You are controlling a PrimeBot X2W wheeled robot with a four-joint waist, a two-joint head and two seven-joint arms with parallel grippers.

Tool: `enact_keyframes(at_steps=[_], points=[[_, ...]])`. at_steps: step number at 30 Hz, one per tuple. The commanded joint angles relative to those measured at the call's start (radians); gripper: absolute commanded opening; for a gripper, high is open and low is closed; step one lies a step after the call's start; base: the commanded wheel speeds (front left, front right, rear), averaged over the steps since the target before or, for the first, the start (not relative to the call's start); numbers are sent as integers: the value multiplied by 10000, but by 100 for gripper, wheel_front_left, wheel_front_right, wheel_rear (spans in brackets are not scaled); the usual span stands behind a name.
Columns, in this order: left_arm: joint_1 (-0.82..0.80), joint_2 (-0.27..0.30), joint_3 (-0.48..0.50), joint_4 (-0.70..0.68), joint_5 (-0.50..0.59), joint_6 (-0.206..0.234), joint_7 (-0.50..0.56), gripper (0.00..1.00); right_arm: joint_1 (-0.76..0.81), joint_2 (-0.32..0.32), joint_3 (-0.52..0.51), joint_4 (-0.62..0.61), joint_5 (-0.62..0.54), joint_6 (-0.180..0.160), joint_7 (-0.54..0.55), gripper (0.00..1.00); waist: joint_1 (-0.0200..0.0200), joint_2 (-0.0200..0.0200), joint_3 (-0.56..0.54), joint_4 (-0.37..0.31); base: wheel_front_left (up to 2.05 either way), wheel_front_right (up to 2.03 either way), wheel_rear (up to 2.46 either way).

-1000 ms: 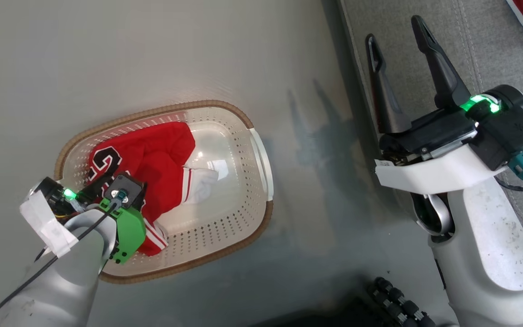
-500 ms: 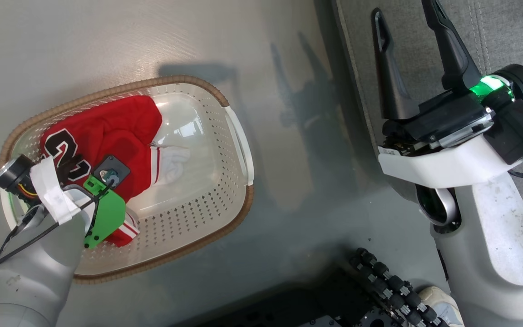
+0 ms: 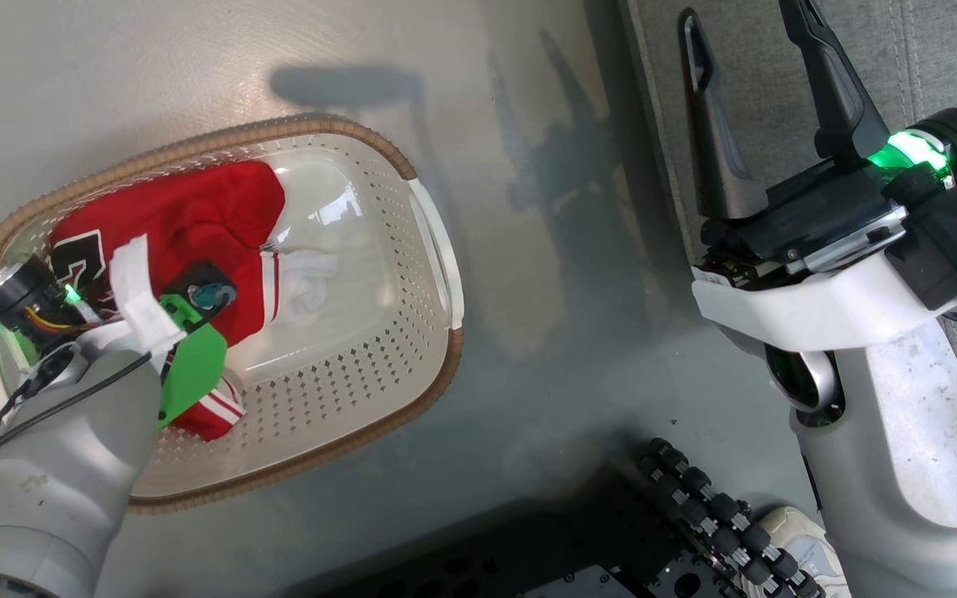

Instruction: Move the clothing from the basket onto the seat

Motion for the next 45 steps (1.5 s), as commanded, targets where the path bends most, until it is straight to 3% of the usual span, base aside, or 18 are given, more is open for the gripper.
enact_keyframes(at_steps=[1,2,3,4,11,20,32,45], points=[[-176,-54,-67,27,34,-36,126,100,-80,-17,-22,-58,-115,-10,-20,100,-1,103,56,23,0,0,0],[-210,-100,-89,27,17,-43,228,45,-79,-17,-23,-70,-143,-10,-20,100,-1,103,76,29,0,0,0],[-243,-140,-158,27,55,-57,330,11,-80,-17,-24,-78,-169,-10,-20,100,-1,103,97,32,0,0,0],[-280,-171,-181,28,50,-42,400,0,-84,-17,-14,-76,-211,-10,-20,100,-1,103,114,32,0,0,0],[-244,-483,-359,22,-46,43,484,0,-83,-17,-85,-13,-371,-10,-20,100,-1,103,-9,109,0,0,0],[247,-1092,-223,-89,-564,217,-1121,0,163,-19,-163,149,-461,-10,-20,100,-1,103,-859,384,0,0,0],[464,-2009,-154,-228,-1344,-118,-2912,0,767,-22,-320,635,-683,-11,-19,100,-1,103,-2540,1048,0,0,0],[1405,-2181,-73,-1126,-2688,-539,-4479,0,1861,-24,-598,1225,-952,-11,-19,100,-1,103,-4619,1914,0,0,0]])
